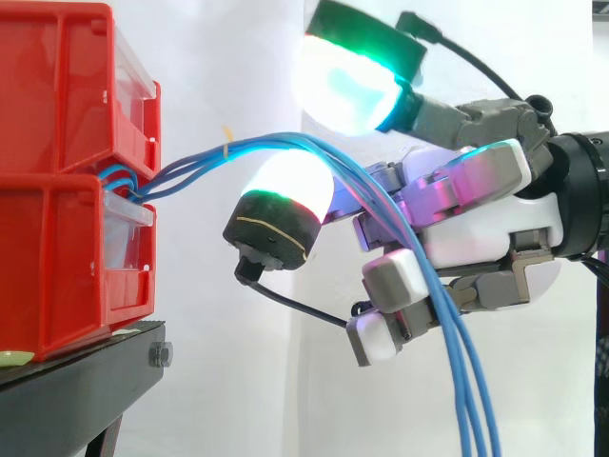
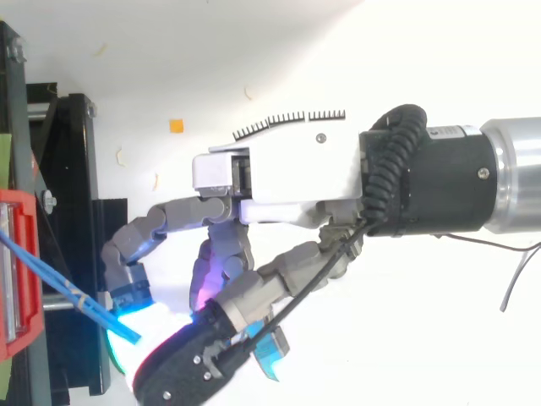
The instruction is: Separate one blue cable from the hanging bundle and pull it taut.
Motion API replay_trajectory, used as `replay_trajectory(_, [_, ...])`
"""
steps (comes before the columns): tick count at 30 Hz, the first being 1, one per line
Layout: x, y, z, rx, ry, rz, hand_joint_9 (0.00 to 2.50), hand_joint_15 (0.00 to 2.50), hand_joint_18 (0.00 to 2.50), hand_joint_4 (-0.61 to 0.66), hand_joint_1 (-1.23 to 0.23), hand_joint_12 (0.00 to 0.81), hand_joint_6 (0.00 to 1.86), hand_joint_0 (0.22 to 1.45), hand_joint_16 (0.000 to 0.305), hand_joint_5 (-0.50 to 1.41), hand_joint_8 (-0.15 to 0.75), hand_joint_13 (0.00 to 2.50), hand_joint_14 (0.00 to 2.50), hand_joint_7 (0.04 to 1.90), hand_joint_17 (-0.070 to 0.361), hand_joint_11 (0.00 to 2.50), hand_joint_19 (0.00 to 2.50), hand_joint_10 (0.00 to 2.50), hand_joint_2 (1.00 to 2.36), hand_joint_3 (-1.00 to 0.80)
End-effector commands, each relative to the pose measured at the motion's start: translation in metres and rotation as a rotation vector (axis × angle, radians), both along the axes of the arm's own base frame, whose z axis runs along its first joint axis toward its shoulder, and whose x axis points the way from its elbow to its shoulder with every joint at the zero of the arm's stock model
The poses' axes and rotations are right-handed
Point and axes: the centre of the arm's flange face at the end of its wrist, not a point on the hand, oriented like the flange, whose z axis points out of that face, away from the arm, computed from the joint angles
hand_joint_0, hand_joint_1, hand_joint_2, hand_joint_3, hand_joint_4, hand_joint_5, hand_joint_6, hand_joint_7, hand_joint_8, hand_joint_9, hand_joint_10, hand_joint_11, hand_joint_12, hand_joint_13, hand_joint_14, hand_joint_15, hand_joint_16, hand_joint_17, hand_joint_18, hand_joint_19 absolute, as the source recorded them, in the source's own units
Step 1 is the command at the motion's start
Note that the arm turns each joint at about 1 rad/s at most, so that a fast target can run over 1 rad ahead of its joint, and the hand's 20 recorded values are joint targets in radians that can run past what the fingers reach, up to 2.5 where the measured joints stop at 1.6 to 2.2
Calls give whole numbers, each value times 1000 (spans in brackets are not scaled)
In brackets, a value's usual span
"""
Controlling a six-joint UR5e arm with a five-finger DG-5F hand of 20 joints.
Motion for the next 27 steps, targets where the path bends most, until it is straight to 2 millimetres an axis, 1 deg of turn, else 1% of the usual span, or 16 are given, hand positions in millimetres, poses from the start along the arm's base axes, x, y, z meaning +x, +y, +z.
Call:
replay_trajectory(1, [0,1,1,0,-1,1,1886,346,940,119,-441,233,504,455,56,137,138,1287,12,1256,126,101,467,4,1000,-500])
replay_trajectory(4, [0,1,1,0,-1,1,1874,351,918,109,-399,233,504,468,55,137,133,1282,13,1258,124,91,478,4,1000,-500])
replay_trajectory(5, [0,3,0,0,0,3,1847,376,868,101,-412,220,504,526,50,136,127,1253,14,1257,114,128,516,6,1000,-500])
replay_trajectory(7, [0,2,0,0,0,3,1836,386,841,97,-464,214,503,574,48,135,118,1240,14,1265,107,132,529,6,1000,-500])
replay_trajectory(11, [0,2,0,0,0,3,1839,386,827,100,-620,214,503,675,45,137,112,1230,16,1273,101,152,535,7,1000,-500])
replay_trajectory(14, [0,2,0,0,0,4,1836,383,829,98,-693,217,503,713,44,137,110,1225,15,1273,99,165,535,8,1002,-477])
replay_trajectory(17, [0,2,0,0,0,4,1833,380,827,102,-745,216,503,721,44,137,116,1218,14,1273,98,175,536,7,1011,-378])
replay_trajectory(19, [0,2,0,0,0,3,1833,386,825,104,-773,214,503,721,44,137,114,1216,17,1269,98,163,535,7,1013,-344])
replay_trajectory(21, [0,2,1,0,-1,3,1826,386,821,108,-838,217,503,722,44,137,118,1215,15,1271,98,179,530,7,1015,-299])
replay_trajectory(24, [0,2,0,0,0,3,1810,386,816,101,-869,216,504,715,44,136,118,1212,15,1261,98,181,524,8,1015,-287])
replay_trajectory(27, [0,2,0,0,0,3,1782,388,801,102,-968,219,503,711,45,132,125,1195,15,1278,101,190,514,8,1014,-302])
